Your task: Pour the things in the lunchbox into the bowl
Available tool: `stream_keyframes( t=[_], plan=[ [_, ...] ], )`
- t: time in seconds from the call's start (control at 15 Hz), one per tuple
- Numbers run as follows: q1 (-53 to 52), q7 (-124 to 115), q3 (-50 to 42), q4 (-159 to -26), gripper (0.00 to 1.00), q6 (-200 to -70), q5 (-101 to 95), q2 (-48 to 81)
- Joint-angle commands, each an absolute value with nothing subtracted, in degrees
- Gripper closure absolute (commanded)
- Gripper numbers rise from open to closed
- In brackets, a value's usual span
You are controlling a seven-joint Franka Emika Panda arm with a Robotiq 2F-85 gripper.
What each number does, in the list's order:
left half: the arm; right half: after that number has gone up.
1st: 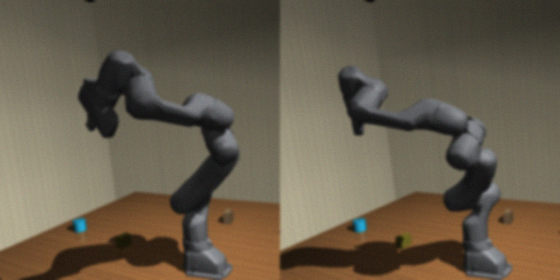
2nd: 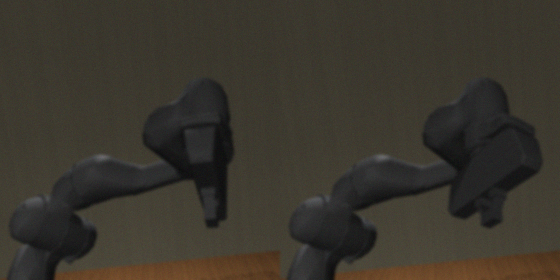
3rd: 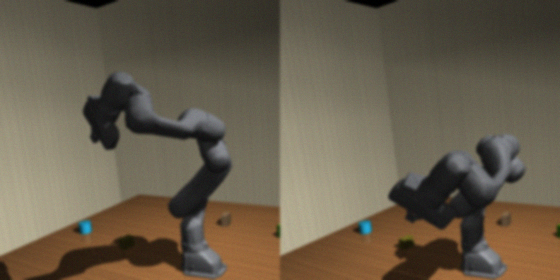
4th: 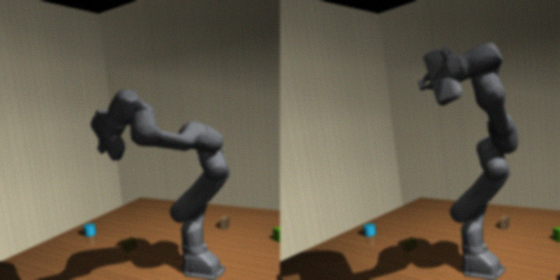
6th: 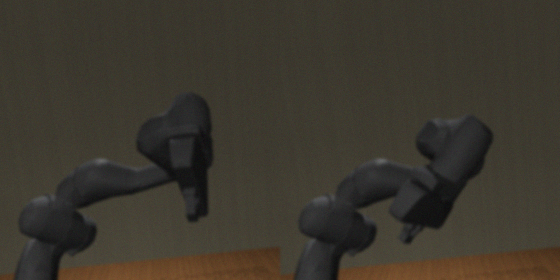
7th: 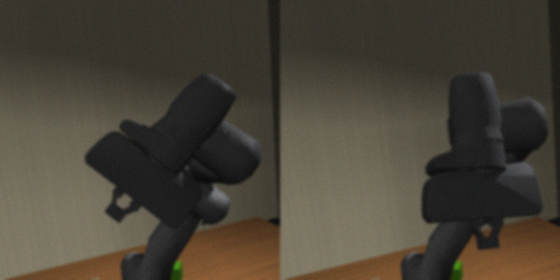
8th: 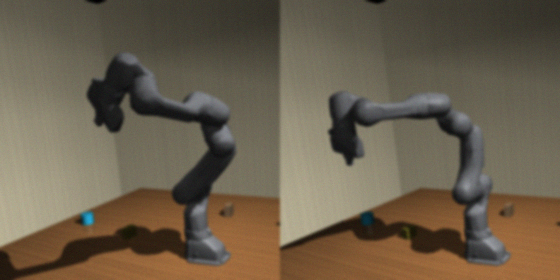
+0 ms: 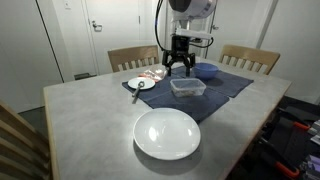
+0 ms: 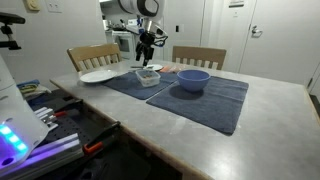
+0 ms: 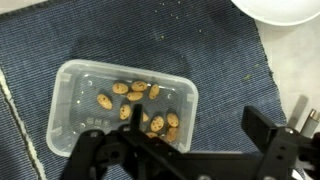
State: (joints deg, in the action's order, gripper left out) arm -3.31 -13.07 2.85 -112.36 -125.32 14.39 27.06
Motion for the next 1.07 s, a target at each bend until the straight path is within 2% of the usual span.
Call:
stream_keyframes(
  t=[0.0,1.0],
  plan=[
    [-3.59,-13.06,2.74,-111.41,0.0,-124.27,14.35,27.87],
    [-5.76,-17.04,2.17,-104.43,0.0,-124.27,12.67,34.75]
  ],
)
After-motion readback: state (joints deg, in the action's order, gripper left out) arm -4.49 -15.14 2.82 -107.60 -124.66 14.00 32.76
